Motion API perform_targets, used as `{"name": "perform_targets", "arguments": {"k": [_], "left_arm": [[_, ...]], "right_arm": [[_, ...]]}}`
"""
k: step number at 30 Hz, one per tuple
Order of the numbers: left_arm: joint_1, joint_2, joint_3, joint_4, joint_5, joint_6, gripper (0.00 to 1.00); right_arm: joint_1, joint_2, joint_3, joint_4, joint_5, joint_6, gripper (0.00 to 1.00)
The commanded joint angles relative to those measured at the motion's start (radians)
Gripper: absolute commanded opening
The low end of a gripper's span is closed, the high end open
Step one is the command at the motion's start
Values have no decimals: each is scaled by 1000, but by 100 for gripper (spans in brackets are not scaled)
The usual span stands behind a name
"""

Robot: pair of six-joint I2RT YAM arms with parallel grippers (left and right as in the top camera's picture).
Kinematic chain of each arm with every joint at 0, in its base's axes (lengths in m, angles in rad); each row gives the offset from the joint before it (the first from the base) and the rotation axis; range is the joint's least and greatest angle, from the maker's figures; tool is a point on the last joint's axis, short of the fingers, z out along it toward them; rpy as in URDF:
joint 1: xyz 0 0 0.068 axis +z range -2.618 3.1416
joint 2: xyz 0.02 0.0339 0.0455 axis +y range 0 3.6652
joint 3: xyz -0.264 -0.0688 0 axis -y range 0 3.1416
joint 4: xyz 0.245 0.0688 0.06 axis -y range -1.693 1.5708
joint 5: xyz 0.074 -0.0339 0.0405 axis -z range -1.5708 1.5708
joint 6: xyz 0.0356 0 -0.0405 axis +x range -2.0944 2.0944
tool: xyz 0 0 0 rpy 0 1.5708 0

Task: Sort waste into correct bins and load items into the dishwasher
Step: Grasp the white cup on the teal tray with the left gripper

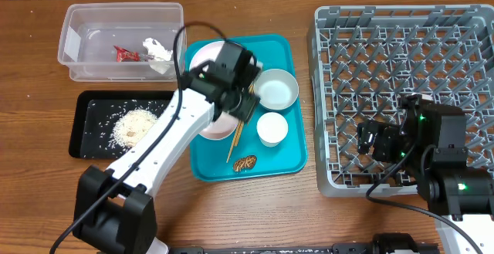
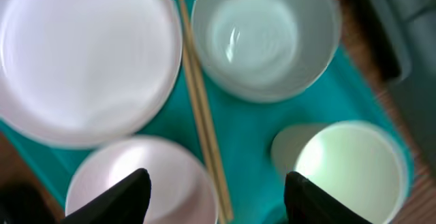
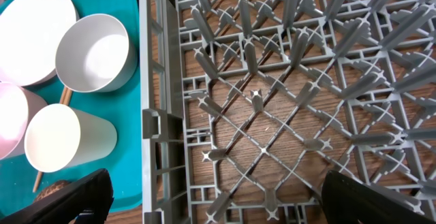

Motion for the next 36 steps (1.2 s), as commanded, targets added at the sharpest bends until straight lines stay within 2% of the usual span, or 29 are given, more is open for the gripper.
{"name": "perform_targets", "arguments": {"k": [1, 5, 16, 17, 18, 21, 24, 32, 36], "left_arm": [[4, -18, 37, 37, 143, -10, 64], [-3, 8, 35, 22, 174, -51, 61], [-47, 127, 26, -84, 200, -50, 59], [-52, 144, 26, -85, 200, -50, 57], [-55, 154, 26, -86, 200, -50, 50], [-60, 186, 26, -93, 199, -51, 22], [-60, 192, 26, -96, 190, -50, 4], [-17, 188, 37, -103, 187, -76, 4], [48, 183, 85, -138, 357, -76, 4]], "right_arm": [[-4, -7, 29, 5, 2, 1, 100], [-4, -7, 29, 5, 2, 0, 100], [-4, -7, 29, 5, 2, 1, 100], [-4, -7, 29, 5, 2, 0, 100], [-4, -7, 29, 5, 2, 0, 100], [-4, -7, 29, 3, 2, 0, 100], [-4, -7, 29, 3, 2, 0, 100], [-4, -7, 29, 1, 2, 0, 100], [-4, -7, 29, 2, 43, 1, 100]]}}
